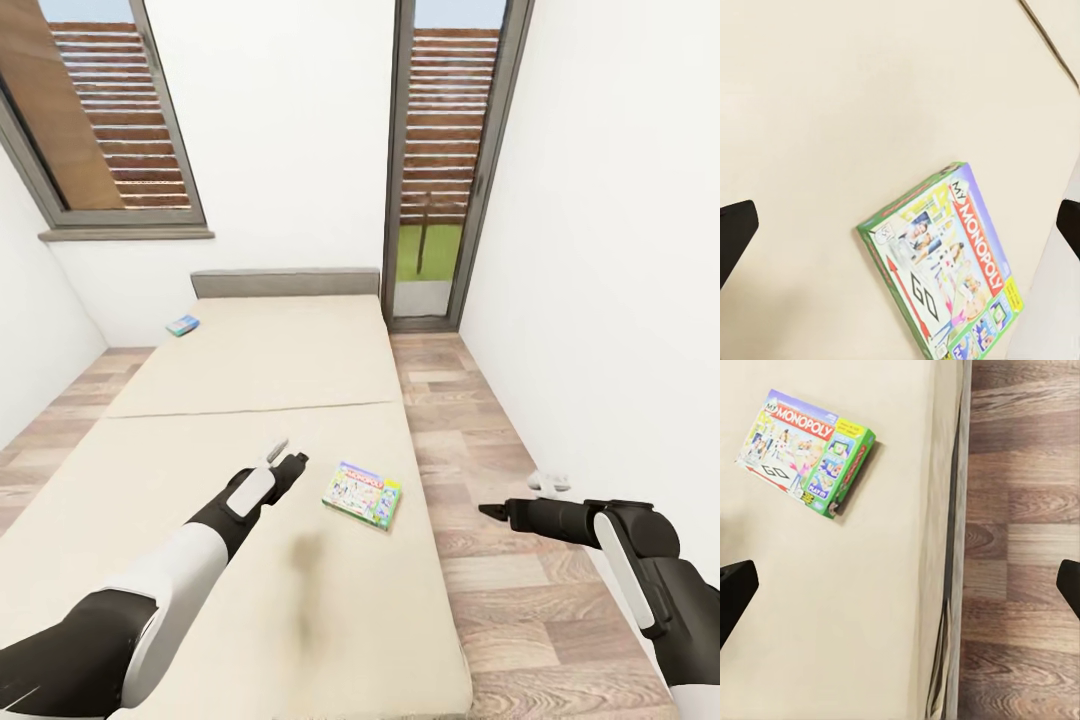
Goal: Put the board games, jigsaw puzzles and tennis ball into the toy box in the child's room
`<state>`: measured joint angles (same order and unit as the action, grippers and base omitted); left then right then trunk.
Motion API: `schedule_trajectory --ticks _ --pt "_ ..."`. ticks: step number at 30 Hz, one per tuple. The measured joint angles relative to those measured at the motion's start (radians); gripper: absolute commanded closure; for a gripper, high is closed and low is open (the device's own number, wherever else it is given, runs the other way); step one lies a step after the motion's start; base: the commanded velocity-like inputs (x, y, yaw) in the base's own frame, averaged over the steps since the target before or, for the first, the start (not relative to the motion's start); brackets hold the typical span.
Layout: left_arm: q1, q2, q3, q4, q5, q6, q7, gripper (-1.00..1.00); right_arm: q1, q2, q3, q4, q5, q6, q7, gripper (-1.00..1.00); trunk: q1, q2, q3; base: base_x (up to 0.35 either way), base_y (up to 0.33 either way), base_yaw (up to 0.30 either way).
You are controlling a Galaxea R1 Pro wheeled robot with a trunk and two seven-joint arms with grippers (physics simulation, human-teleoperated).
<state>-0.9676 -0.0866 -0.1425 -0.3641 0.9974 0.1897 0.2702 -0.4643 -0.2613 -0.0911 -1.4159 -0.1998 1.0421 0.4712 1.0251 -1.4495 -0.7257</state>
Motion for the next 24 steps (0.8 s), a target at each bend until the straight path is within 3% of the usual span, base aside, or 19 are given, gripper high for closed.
schedule_trajectory --ticks 12,24 --pt "0.001 -0.002 -0.026 0.000 -0.009 -0.005 -0.013 -1.00 0.000 0.000 0.002 -0.008 -0.003 0.000 0.000 -1.00 0.000 0.000 -0.020 0.000 0.000 0.000" --pt "0.002 -0.008 -0.079 -0.011 -0.009 -0.007 -0.016 -1.00 0.000 0.001 0.004 -0.010 -0.004 0.000 0.002 -1.00 0.000 0.000 -0.039 0.000 0.000 0.000"
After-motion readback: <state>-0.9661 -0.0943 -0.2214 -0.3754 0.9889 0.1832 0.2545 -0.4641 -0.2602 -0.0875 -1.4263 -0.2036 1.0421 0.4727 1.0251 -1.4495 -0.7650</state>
